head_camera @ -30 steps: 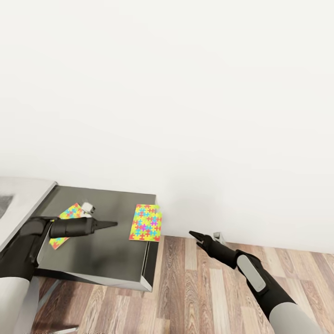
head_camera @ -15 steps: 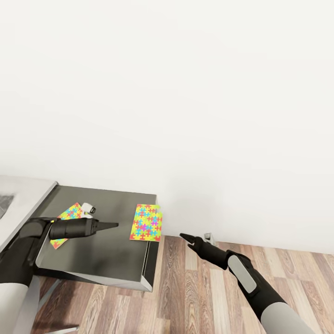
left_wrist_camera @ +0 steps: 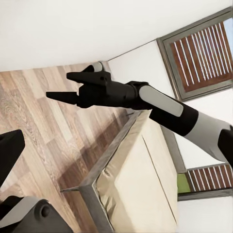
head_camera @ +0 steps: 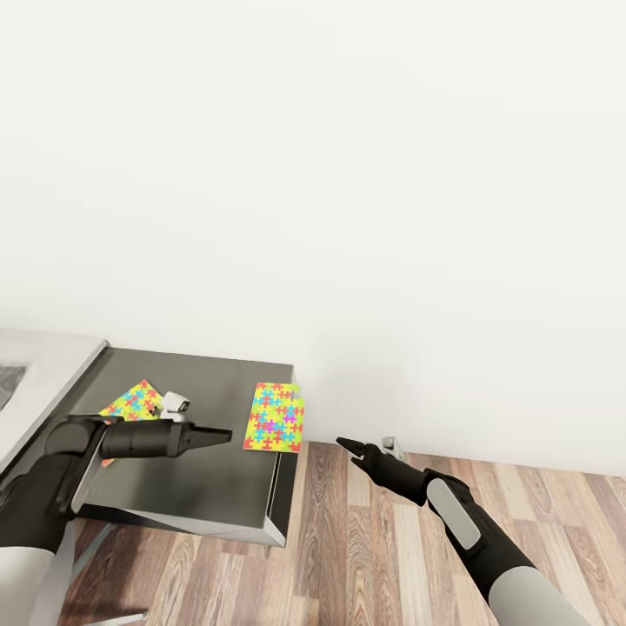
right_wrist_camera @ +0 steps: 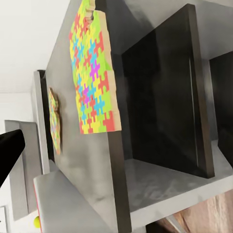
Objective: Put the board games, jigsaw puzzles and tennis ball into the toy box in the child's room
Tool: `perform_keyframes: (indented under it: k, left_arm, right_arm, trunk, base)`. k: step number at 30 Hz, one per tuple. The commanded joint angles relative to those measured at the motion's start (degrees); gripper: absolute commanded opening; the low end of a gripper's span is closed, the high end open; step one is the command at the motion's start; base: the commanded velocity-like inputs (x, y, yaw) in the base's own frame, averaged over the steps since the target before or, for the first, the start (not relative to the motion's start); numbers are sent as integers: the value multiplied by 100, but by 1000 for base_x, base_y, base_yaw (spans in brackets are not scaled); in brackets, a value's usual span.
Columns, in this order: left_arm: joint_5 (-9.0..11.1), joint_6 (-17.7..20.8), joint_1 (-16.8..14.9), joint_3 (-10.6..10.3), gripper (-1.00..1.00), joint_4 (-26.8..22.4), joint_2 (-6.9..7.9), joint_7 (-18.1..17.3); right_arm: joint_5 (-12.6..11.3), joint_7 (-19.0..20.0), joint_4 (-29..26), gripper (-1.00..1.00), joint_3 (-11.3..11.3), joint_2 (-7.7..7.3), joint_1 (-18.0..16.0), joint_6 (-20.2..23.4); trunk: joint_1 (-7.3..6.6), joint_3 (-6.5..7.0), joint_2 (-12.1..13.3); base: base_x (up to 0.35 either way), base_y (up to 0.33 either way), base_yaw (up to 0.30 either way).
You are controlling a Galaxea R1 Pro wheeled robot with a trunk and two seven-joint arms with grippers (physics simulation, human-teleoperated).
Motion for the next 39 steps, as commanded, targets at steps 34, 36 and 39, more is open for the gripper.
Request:
perform_keyframes:
  k: [34,36,39]
  left_arm:
    - [-12,87,17,-31,100,-58,-7,-23]
    - [-12,87,17,-31,100,-56,-11,-23]
    - [-14,87,17,-32,100,-58,-41,-23]
  right_arm:
    - [-25,-62,-2,100,19,132,-4,10]
    - [-25,-62,0,100,18,130,-4,10]
    - [-26,-62,4,100,15,128,-4,10]
  trunk:
    - [3,-9,-10]
    - [3,-9,-10]
    - [3,-9,-10]
  base:
    - [22,14,51]
    - [0,0,89]
    - [0,0,89]
